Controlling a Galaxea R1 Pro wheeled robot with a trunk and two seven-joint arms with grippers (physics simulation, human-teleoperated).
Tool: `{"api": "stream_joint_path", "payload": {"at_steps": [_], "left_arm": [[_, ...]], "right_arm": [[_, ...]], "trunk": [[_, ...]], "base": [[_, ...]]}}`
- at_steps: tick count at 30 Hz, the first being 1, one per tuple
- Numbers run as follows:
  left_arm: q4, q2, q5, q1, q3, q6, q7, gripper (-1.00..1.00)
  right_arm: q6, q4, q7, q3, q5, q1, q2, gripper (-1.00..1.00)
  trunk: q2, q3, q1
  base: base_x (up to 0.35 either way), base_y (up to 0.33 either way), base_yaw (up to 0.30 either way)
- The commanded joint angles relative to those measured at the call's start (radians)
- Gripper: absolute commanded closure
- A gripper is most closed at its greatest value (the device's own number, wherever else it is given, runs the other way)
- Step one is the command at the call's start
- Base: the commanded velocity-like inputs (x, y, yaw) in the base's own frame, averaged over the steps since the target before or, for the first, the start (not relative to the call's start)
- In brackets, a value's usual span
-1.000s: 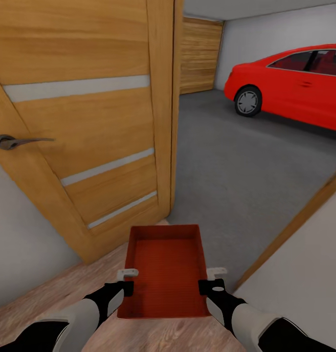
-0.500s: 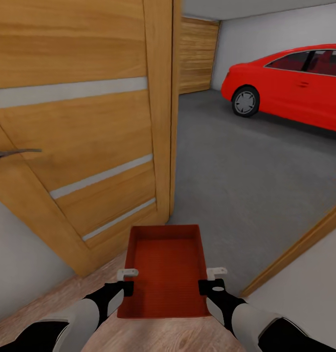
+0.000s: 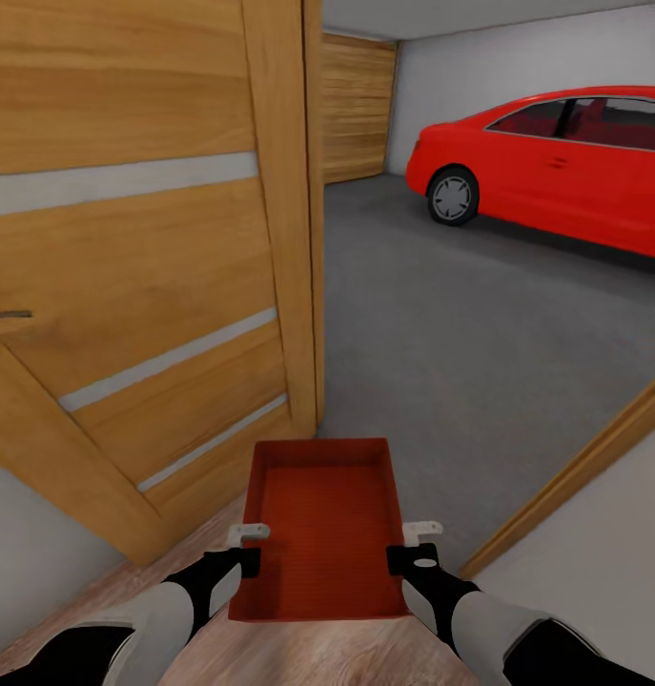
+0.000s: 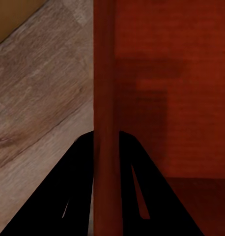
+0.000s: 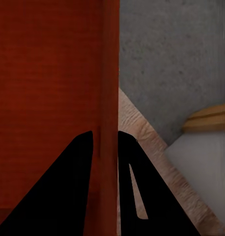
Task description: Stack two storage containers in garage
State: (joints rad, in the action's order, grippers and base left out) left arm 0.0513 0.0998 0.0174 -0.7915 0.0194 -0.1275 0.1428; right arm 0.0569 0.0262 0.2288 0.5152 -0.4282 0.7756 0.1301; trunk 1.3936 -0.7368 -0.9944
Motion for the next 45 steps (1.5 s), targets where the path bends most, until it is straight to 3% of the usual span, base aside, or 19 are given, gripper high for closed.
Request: {"api": "stream_joint_path", "payload": {"at_steps": [1, 18, 36, 45], "left_arm": [[0.005, -0.02, -0.011, 0.0, -0.03, 0.025, 0.009, 1.0], [0.005, -0.02, -0.011, 0.0, -0.03, 0.025, 0.009, 1.0], [0.005, -0.019, -0.011, 0.0, -0.032, 0.023, 0.008, 1.0], [0.005, -0.019, -0.011, 0.0, -0.032, 0.025, 0.009, 1.0]], "right_arm": [[0.005, -0.017, 0.003, -0.001, -0.023, 0.001, 0.0, 1.0], [0.006, -0.017, 0.003, -0.001, -0.023, 0.001, 0.0, 1.0], [0.007, -0.017, 0.001, -0.001, -0.023, 0.001, 0.0, 1.0], [0.007, -0.017, 0.003, -0.001, -0.023, 0.001, 0.001, 1.0]], "trunk": [[0.0, -0.001, 0.0], [0.0, -0.001, 0.0], [0.0, -0.001, 0.0], [0.0, -0.001, 0.0]], "base": [[0.0, 0.0, -0.242], [0.0, 0.0, -0.231], [0.147, 0.209, -0.02], [0.028, 0.032, -0.133]]}}
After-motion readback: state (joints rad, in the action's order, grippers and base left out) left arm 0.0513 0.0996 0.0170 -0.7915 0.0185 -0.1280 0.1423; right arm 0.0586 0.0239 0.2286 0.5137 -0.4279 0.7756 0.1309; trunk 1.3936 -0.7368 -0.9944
